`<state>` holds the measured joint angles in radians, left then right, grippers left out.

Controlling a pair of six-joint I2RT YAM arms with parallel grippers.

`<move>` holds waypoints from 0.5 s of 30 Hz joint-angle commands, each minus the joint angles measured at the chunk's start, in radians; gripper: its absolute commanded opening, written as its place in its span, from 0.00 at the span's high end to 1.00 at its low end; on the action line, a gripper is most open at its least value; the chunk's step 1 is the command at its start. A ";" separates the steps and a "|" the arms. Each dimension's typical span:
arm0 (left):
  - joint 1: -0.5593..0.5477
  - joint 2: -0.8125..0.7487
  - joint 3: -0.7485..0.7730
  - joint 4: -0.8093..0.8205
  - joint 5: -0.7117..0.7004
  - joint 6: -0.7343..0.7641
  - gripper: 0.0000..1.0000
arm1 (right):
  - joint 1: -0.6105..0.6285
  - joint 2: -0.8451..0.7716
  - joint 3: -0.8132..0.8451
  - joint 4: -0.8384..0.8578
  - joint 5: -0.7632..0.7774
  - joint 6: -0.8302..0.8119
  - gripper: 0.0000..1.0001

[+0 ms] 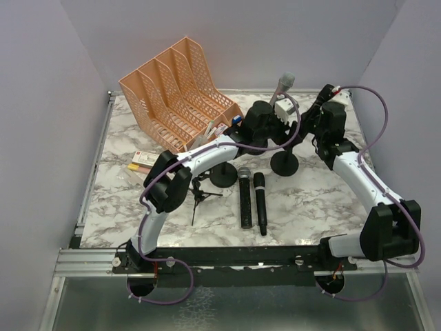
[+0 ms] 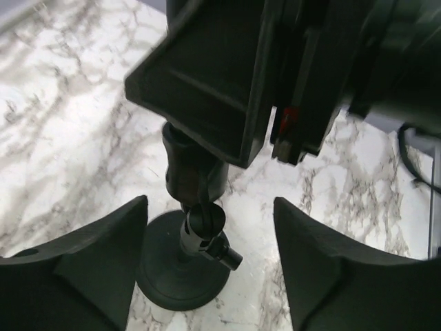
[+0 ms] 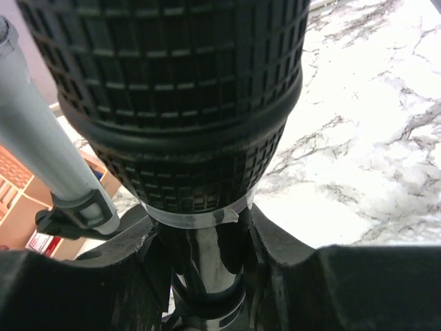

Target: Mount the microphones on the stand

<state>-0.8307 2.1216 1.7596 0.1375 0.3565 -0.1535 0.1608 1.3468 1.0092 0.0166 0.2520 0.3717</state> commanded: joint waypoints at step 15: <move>0.154 -0.342 -0.059 -0.273 -0.236 0.005 0.09 | -0.053 0.156 0.070 0.340 -0.082 0.019 0.68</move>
<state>-0.7033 1.8454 1.7321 -0.0315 0.2173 -0.1604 0.1154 1.4986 1.0428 0.2459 0.1814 0.3740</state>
